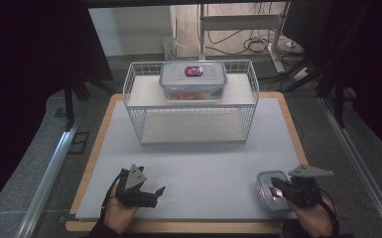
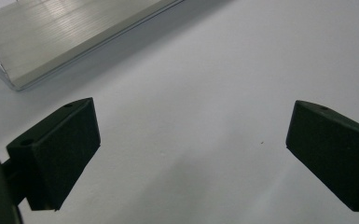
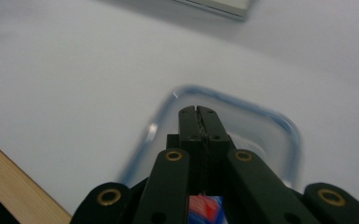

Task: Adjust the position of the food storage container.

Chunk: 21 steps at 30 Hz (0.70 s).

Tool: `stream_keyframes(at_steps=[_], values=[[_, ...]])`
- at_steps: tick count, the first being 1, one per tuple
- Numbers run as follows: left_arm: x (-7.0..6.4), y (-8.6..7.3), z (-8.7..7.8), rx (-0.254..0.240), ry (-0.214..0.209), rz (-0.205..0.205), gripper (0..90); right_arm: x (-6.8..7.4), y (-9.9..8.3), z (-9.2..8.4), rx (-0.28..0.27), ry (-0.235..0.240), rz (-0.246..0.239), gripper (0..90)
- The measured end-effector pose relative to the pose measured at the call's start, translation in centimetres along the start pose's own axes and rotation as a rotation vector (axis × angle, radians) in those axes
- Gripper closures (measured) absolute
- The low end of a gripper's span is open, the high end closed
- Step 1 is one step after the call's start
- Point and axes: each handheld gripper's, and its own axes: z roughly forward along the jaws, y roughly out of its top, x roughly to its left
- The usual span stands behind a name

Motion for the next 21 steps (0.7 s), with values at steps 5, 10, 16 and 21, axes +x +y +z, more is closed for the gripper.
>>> stream_keyframes(at_steps=[5, 10, 16, 21], values=[[-0.1, 0.0, 0.1, 0.0, -0.004, 0.0, 2.7, -1.9, -1.8, -2.0, -0.007, -0.074, 0.063, 89.9], [-0.1, 0.1, 0.1, -0.003, -0.013, -0.005, 3.0, -3.2, -3.3, -3.0, 0.023, -0.127, 0.113, 90.0], [-0.2, 0.1, 0.1, -0.004, -0.01, 0.003, 3.2, -2.7, -4.0, -2.3, 0.065, -0.118, 0.116, 90.0], [-0.3, 0.1, 0.2, 0.0, -0.015, 0.005, 3.4, -2.0, -3.7, -1.7, 0.06, -0.098, 0.115, 90.0]])
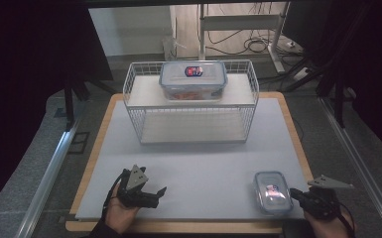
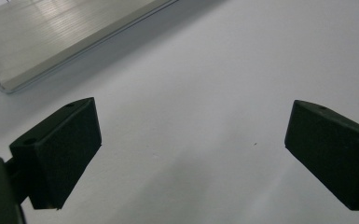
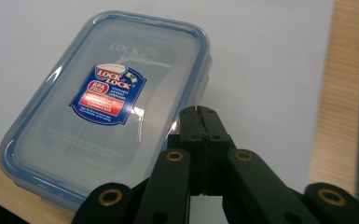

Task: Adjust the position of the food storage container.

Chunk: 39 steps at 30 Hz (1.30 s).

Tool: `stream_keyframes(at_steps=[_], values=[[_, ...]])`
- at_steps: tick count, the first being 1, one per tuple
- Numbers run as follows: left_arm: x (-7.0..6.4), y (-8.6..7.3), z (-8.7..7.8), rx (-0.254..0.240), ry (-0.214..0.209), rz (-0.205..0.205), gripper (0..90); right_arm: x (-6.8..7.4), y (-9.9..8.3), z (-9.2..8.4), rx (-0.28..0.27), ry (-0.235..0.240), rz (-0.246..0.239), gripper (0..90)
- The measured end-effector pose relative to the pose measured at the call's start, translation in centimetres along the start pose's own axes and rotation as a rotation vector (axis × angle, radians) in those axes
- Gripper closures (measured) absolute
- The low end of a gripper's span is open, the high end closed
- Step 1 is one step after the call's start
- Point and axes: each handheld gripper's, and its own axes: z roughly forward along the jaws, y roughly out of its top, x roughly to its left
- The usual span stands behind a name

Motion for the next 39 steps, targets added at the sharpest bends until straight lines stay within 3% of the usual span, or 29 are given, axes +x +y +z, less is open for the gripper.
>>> stream_keyframes(at_steps=[15, 19, 24, 27, 33, 39], values=[[-0.1, 0.1, 0.1, 0.001, -0.023, -0.011, 3.6, 5.2, 3.1, 4.4, 0.022, 0.156, -0.09, 90.0], [-0.1, 0.0, 0.1, 0.007, -0.024, -0.007, 3.6, 6.7, 3.8, 5.4, 0.025, 0.187, -0.14, 89.9], [0.0, 0.0, 0.0, 0.0, -0.026, -0.018, 3.7, 6.7, 2.9, 4.5, 0.014, 0.204, -0.136, 89.7], [-0.1, -0.1, 0.0, 0.0, -0.028, -0.021, 3.8, 7.1, 1.5, 3.7, 0.03, 0.204, -0.155, 89.8], [-0.2, 0.0, 0.0, 0.004, -0.026, -0.016, 3.8, 7.2, -0.1, 2.8, 0.075, 0.247, -0.146, 89.7], [-0.1, -0.1, 0.1, 0.008, -0.03, -0.023, 3.8, 8.7, -0.3, 3.1, 0.101, 0.291, -0.18, 89.7]])
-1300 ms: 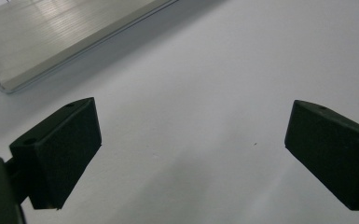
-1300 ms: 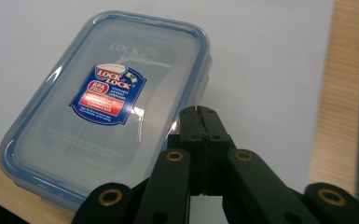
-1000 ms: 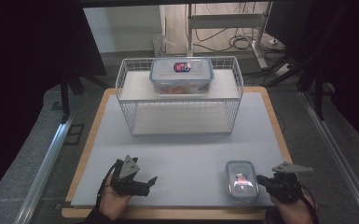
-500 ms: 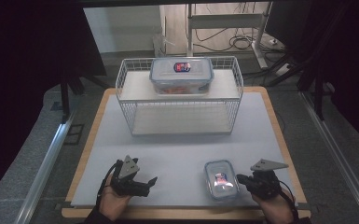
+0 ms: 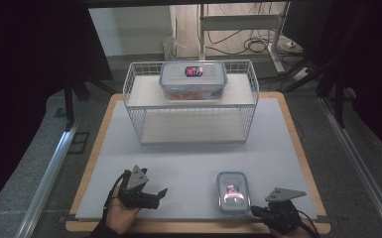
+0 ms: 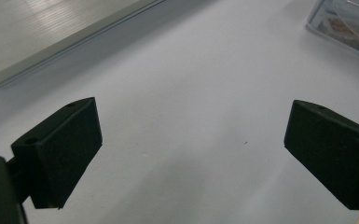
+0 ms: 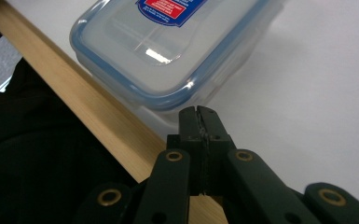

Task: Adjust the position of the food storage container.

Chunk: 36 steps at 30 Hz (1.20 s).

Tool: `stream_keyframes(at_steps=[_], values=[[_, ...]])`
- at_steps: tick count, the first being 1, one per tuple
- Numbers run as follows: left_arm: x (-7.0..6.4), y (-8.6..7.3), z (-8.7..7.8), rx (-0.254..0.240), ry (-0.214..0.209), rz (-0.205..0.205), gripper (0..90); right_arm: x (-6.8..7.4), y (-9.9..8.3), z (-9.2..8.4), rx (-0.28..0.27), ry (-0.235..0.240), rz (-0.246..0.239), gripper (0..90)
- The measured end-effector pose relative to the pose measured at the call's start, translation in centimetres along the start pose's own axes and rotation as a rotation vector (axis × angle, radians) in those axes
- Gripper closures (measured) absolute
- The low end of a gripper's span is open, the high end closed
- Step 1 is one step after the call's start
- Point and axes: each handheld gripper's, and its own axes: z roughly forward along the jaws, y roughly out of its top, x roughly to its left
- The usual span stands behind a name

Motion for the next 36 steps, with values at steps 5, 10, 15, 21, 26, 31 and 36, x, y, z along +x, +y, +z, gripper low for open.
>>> stream_keyframes(at_steps=[5, 10, 15, 21, 26, 31, 36], values=[[0.1, 0.0, 0.0, 0.003, -0.004, -0.003, 3.9, 0.3, 0.1, 0.4, 0.008, 0.022, -0.005, 89.6], [0.0, -0.1, 0.2, 0.014, -0.006, -0.003, 4.0, 0.6, 0.6, 1.0, 0.01, 0.053, -0.009, 89.4], [0.0, -0.1, 0.4, 0.024, -0.013, -0.005, 4.1, 1.0, 1.7, 2.5, 0.003, 0.09, -0.025, 89.6], [0.1, -0.1, 0.4, 0.028, -0.014, -0.015, 4.3, 1.5, 4.0, 4.7, 0.005, 0.131, -0.06, 89.7], [0.3, -0.1, 0.4, 0.041, -0.019, -0.033, 5.0, 1.9, 5.6, 7.0, 0.029, 0.164, -0.079, 89.7], [0.3, -0.1, 0.4, 0.058, -0.023, -0.044, 5.5, 2.5, 7.2, 8.9, 0.038, 0.187, -0.1, 89.7], [0.3, 0.1, 0.1, 0.049, -0.022, -0.079, 7.2, 2.2, 7.9, 9.2, 0.033, 0.197, -0.094, 89.5]])
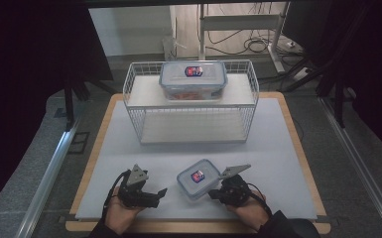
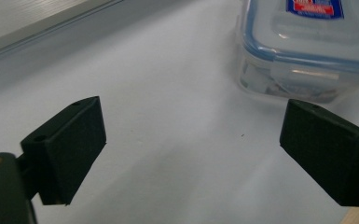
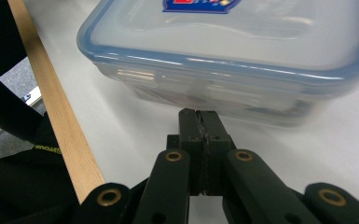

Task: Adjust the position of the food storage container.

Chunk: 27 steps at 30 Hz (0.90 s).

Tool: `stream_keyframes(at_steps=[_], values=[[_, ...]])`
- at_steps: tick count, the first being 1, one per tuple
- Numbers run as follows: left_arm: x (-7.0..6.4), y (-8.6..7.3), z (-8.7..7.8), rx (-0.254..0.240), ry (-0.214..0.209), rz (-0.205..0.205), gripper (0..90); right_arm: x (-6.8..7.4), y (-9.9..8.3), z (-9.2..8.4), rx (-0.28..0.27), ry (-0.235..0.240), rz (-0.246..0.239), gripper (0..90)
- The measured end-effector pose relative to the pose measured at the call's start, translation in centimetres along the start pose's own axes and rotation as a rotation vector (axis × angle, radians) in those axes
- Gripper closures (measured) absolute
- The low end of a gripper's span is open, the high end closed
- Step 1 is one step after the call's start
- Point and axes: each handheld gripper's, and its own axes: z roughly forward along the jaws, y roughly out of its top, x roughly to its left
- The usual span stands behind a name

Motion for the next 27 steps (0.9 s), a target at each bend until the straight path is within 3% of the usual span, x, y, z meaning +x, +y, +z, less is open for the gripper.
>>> stream_keyframes(at_steps=[3, 7, 10, 14, 19, 21, 23, 27], values=[[-0.1, 0.1, -0.1, -0.005, 0.001, -0.008, 10.6, -1.0, -1.0, -1.5, -0.015, -0.031, 0.03, 89.6], [-0.6, 0.3, -0.3, -0.014, -0.024, -0.015, 19.8, -3.0, -1.1, -3.2, -0.063, -0.12, 0.062, 89.7], [-1.5, 0.3, -0.1, -0.002, -0.054, -0.025, 36.6, -4.2, -0.2, -3.2, -0.087, -0.149, 0.063, 89.7], [-3.1, 0.5, 1.0, 0.052, -0.132, -0.04, 64.4, -4.9, 1.1, -2.1, -0.083, -0.143, 0.05, 89.6], [-4.5, 0.7, 2.6, 0.126, -0.204, -0.045, 75.1, -4.4, 1.4, -1.7, -0.063, -0.14, 0.034, 89.8], [-4.8, 0.9, 3.1, 0.135, -0.197, -0.044, 75.9, -4.1, 1.3, -1.8, -0.063, -0.135, 0.034, 89.8], [-4.8, 1.1, 3.2, 0.148, -0.151, -0.025, 76.6, -3.6, 1.2, -1.8, -0.062, -0.149, 0.027, 89.9], [-3.8, 1.2, 3.4, 0.148, -0.143, -0.084, 77.7, -3.3, 1.2, -1.8, -0.06, -0.15, 0.033, 90.0]])
